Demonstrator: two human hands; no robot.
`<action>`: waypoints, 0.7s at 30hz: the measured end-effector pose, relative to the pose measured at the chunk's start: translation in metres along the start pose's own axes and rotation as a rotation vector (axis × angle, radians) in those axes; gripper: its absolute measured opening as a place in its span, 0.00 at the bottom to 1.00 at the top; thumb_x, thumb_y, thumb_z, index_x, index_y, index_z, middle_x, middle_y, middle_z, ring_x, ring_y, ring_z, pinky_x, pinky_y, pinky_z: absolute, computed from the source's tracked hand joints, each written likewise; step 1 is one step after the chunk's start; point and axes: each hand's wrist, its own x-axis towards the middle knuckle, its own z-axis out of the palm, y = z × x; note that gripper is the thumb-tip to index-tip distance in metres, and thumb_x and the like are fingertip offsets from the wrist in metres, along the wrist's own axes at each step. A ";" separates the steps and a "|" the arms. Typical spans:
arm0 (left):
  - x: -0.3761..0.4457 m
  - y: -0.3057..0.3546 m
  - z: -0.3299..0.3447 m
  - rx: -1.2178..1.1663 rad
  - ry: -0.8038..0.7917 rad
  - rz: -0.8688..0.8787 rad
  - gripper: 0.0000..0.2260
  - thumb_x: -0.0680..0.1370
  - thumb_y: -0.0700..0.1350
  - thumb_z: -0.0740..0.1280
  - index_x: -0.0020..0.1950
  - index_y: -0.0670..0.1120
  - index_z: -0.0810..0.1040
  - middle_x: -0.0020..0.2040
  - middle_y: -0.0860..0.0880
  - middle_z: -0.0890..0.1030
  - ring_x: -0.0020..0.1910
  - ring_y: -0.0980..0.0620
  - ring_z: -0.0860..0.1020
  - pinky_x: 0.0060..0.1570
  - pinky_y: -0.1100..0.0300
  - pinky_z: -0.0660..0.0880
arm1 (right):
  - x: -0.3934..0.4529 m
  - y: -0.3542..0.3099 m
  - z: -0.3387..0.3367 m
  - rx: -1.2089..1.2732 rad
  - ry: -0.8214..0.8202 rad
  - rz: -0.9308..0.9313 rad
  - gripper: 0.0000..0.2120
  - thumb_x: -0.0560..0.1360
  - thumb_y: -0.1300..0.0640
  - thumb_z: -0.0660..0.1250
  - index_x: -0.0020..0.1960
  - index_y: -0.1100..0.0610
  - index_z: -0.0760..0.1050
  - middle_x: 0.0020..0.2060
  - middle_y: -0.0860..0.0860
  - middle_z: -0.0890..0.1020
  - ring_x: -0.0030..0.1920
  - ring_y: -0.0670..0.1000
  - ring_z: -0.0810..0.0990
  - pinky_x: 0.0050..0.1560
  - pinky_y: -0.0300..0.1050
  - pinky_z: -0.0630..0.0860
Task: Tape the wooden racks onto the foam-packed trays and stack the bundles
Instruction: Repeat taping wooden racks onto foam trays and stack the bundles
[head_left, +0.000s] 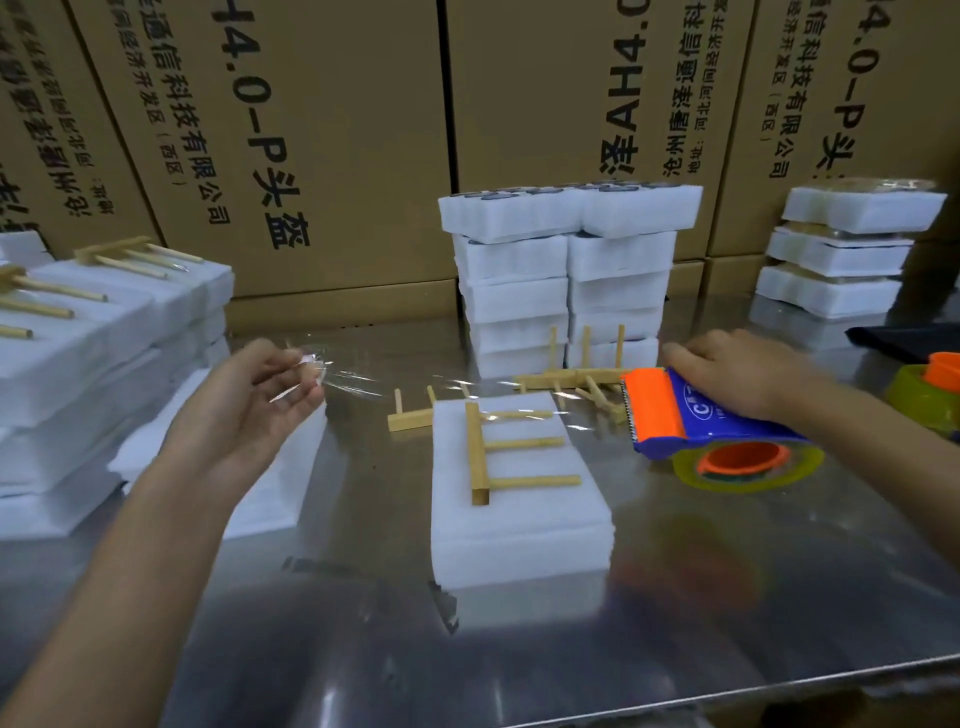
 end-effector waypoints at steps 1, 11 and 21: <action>0.000 -0.002 0.001 0.042 -0.011 0.033 0.05 0.75 0.40 0.69 0.39 0.42 0.80 0.34 0.47 0.81 0.33 0.53 0.81 0.39 0.63 0.81 | 0.005 0.000 0.003 -0.006 -0.024 -0.005 0.25 0.82 0.39 0.47 0.41 0.51 0.75 0.36 0.50 0.77 0.36 0.48 0.75 0.32 0.44 0.62; 0.006 -0.034 -0.009 0.814 0.258 0.478 0.10 0.75 0.44 0.75 0.39 0.47 0.75 0.37 0.48 0.81 0.27 0.57 0.80 0.36 0.61 0.77 | 0.023 0.000 0.032 0.311 -0.249 0.030 0.23 0.81 0.39 0.52 0.45 0.51 0.80 0.40 0.53 0.80 0.42 0.52 0.78 0.41 0.47 0.70; 0.003 -0.091 -0.018 1.174 0.228 0.530 0.11 0.79 0.44 0.68 0.41 0.50 0.68 0.41 0.58 0.77 0.37 0.54 0.76 0.33 0.58 0.70 | 0.024 0.022 0.034 0.359 -0.261 0.035 0.15 0.84 0.45 0.50 0.47 0.46 0.73 0.45 0.51 0.77 0.44 0.48 0.75 0.38 0.41 0.66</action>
